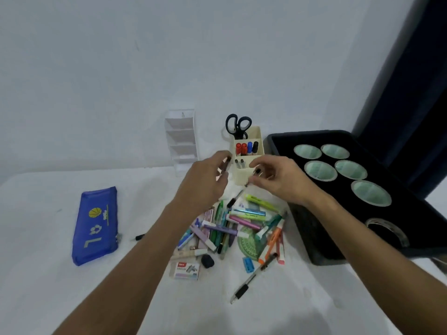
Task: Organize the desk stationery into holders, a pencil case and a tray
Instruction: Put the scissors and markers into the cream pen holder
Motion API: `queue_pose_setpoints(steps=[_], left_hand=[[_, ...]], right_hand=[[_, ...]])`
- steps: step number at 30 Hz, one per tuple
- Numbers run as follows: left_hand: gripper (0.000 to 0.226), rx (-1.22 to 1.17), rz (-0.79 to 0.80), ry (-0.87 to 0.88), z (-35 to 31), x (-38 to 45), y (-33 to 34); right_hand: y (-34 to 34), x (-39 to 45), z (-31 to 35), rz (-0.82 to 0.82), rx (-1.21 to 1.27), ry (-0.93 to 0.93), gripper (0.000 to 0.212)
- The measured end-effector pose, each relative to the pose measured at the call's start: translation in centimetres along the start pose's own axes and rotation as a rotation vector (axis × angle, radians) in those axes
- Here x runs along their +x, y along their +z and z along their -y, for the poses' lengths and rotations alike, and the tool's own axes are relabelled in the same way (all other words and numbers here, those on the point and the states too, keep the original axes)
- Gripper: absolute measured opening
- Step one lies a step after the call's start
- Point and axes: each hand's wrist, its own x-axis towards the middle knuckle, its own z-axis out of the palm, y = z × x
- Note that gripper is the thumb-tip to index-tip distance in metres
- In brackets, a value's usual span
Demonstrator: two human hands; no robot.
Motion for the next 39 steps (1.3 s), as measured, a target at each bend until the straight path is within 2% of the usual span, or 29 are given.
queue_pose_setpoints(steps=[5,8,13,18,25,33,36,39], left_hand=[[0.019,-0.180,-0.096,0.064,-3.2,5.4,-0.5],[0.016,-0.166,-0.103,0.110,-3.5,7.8,1.0],[0.013,-0.093,-0.044,0.024,-1.5,9.5,5.0],[0.015,0.012,-0.001,-0.011,0.9,9.6,8.0],[0.023,0.121,0.061,-0.022,2.5,9.8,9.3],[0.028,0.115,0.179,-0.051,3.2,9.0,9.3],[0.041,0.118,0.187,-0.062,3.2,8.7,8.9],[0.052,0.116,0.167,-0.054,3.2,8.2,8.0]], right_hand=[[-4.0,2.9,-1.2,-0.354,0.082,0.040,0.022],[-4.6,4.3,-2.2,-0.450,0.051,0.032,0.022],[-2.6,5.9,-4.0,-0.351,-0.061,0.043,0.021],[-0.1,6.8,-6.1,-0.257,-0.042,0.105,0.024],[1.7,7.8,-7.6,-0.196,0.014,0.146,0.024],[2.7,7.9,-7.7,-0.150,0.040,0.169,0.037],[2.8,7.8,-7.8,-0.110,0.038,0.178,0.044],[2.7,7.4,-7.6,-0.147,0.039,0.173,0.041]])
